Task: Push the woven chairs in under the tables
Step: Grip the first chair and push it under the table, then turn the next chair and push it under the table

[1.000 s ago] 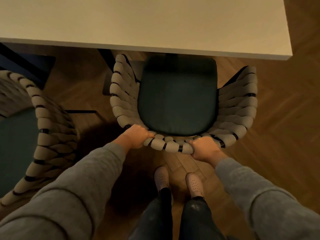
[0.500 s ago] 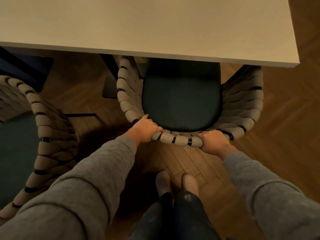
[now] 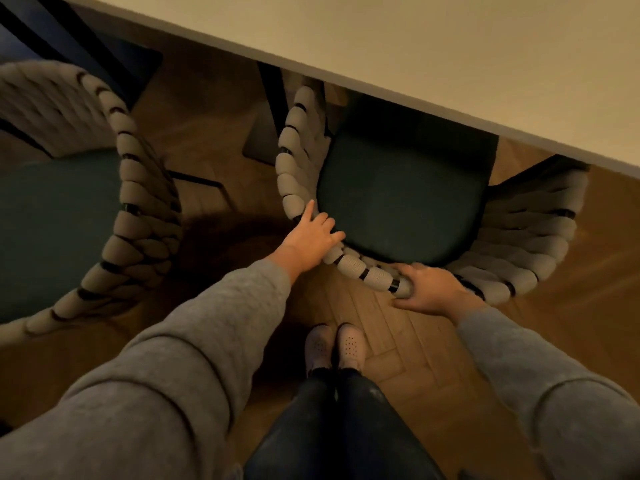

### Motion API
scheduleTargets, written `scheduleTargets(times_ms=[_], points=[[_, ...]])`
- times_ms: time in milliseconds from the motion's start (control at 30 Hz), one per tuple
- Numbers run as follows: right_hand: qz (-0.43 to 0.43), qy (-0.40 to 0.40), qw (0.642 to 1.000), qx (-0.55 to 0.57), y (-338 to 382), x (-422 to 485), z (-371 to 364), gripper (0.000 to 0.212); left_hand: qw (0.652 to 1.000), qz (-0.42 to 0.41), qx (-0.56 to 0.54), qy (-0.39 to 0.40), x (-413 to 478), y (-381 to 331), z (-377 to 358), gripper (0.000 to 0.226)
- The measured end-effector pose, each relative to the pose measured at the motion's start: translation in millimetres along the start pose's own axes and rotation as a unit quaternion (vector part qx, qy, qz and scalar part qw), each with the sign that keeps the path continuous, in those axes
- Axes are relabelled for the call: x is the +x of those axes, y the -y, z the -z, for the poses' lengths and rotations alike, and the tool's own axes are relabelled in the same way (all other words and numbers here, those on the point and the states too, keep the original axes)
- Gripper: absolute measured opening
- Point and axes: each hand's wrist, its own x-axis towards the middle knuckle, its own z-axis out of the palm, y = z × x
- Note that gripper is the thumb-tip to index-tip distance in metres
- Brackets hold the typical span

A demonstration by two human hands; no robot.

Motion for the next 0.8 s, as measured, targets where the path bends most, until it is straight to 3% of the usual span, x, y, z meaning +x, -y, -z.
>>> scheduleTargets(times_ms=[200, 333, 433, 600, 700, 800], points=[[0.144, -0.084, 0.986, 0.005, 64.9, 32.2, 34.2, 0.085, 0.989, 0.057, -0.103, -0.09, -43.6, 19.2, -18.5, 0.071], [0.245, -0.17, 0.955, 0.003, 124.7, 53.9, 55.0, 0.08, 0.95, 0.201, -0.19, -0.148, -105.7, 46.6, -52.9, 0.068], [0.324, -0.187, 0.926, -0.053, 185.4, 73.1, 71.0, 0.075, 0.901, 0.333, -0.223, -0.167, -163.2, 75.8, -85.2, 0.073], [0.411, -0.158, 0.884, -0.156, 300.3, 118.1, 89.2, 0.081, 0.83, 0.466, -0.28, -0.121, -242.2, 120.8, -141.1, 0.094], [0.439, -0.148, 0.851, -0.247, 374.3, 154.6, 100.0, 0.092, 0.806, 0.488, -0.329, -0.06, -276.2, 151.5, -178.9, 0.11], [0.426, -0.139, 0.819, -0.359, 427.0, 194.9, 112.7, 0.094, 0.79, 0.464, -0.4, -0.012, -287.5, 174.6, -202.9, 0.112]])
